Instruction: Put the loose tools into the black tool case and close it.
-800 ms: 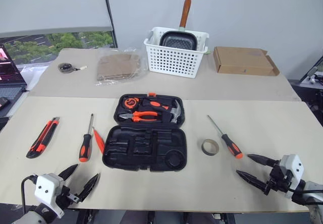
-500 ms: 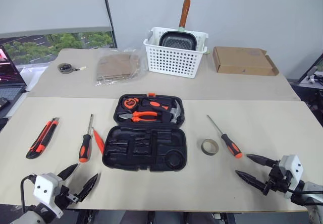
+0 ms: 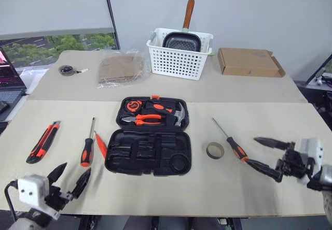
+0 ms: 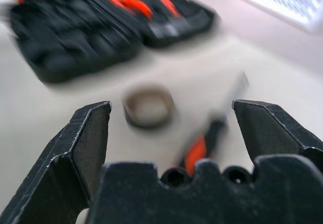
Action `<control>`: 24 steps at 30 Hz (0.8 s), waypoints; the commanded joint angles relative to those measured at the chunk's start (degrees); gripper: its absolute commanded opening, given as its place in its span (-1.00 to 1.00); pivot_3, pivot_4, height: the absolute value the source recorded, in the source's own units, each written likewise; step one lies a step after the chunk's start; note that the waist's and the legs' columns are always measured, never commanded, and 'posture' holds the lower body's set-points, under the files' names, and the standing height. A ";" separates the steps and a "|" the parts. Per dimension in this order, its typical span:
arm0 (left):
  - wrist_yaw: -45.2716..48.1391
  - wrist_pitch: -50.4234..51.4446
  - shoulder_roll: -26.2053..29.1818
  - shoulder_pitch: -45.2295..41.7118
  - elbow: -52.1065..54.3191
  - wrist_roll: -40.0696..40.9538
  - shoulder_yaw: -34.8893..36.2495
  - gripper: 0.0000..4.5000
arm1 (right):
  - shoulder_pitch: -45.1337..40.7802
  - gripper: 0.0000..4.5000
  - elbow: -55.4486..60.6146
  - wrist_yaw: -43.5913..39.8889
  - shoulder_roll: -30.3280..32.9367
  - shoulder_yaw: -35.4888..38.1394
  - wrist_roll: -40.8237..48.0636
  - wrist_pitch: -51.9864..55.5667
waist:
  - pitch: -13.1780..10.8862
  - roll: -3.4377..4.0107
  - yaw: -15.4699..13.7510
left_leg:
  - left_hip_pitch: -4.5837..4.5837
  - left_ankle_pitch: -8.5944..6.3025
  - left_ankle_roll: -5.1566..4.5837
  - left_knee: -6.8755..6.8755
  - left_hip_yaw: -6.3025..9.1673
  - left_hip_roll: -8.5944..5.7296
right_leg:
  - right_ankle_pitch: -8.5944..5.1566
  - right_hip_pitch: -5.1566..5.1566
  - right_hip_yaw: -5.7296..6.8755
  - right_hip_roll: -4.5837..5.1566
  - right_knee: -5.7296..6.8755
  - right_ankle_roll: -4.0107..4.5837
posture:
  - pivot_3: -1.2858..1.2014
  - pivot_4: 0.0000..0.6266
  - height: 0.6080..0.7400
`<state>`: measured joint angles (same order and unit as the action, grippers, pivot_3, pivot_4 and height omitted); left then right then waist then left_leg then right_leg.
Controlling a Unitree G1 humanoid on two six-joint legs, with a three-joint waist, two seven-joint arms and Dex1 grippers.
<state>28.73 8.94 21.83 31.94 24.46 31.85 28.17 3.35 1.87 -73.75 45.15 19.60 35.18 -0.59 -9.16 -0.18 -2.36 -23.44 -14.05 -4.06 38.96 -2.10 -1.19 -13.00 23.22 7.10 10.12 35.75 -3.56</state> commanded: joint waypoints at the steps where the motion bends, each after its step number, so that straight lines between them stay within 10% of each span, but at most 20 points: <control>1: -8.34 6.93 1.25 -2.94 2.34 -3.64 -0.27 1.00 | -5.14 0.97 5.77 -3.52 2.40 -3.61 3.44 5.06 | -0.01 -0.09 -0.05 | 0.03 0.00 0.00 0.00 0.00 0.02 | 0.00 -0.01 0.00 -0.02 0.00 0.00 | 0.03 -0.52 0.39; 17: -12.95 15.94 1.46 -8.76 3.27 -10.26 -6.52 1.00 | -22.72 0.97 8.52 -9.70 0.79 -12.68 5.29 12.92 | -0.07 -0.29 -0.58 | -0.11 -0.27 0.01 -0.01 -0.10 -0.04 | 0.61 -0.04 0.01 -0.63 -0.78 0.94 | 0.03 -0.52 0.39; 24: -13.42 14.34 0.04 -8.75 2.24 -12.16 -6.74 0.01 | -23.50 1.00 10.58 -8.18 0.19 -12.10 6.94 15.62 | -0.06 -0.29 -0.43 | -0.06 -0.25 0.08 0.00 -0.14 0.09 | 0.54 -0.03 -0.02 -0.61 -0.75 0.80 | 0.03 -0.52 0.39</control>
<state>15.54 24.37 22.03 23.03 26.54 20.46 21.07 -19.30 10.64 -82.16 45.33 5.80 40.36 14.48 -9.22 -0.47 -2.79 -23.50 -14.29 -3.96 38.96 -2.24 -1.09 -12.46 23.20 7.08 9.50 35.01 -2.75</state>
